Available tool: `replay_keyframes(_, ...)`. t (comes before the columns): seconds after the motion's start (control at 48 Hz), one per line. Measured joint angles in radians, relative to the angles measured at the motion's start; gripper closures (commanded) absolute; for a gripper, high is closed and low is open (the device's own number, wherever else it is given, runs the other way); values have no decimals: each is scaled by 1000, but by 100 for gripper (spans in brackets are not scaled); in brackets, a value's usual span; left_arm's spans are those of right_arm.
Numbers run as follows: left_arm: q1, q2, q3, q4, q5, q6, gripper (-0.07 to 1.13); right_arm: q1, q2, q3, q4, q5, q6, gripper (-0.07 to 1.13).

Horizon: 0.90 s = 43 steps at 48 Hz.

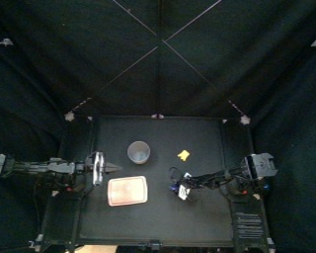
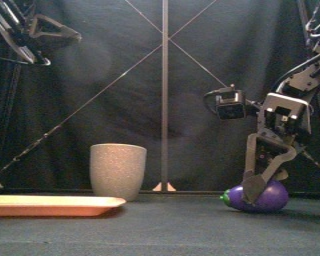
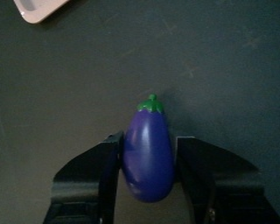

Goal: Pick the eggplant then place it in the grey bowl
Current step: Place eggplant in the grey bowl

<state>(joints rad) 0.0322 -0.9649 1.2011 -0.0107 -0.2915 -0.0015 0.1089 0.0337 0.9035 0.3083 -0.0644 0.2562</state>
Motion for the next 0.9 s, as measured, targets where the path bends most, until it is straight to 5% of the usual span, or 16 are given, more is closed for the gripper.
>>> replay_keyframes(0.229, 0, -2, 2, 0, 0, 2, 109, -12, 2, -28, -18, 8, -9, 51)
replay_keyframes(0.667, 0, 0, 3, 0, 0, 2, 109, -301, -21, -365, -353, 5, -12, 50)
replay_keyframes(0.896, 0, -2, 3, 0, 0, 2, 109, -365, 67, -532, -446, -2, -8, 43)
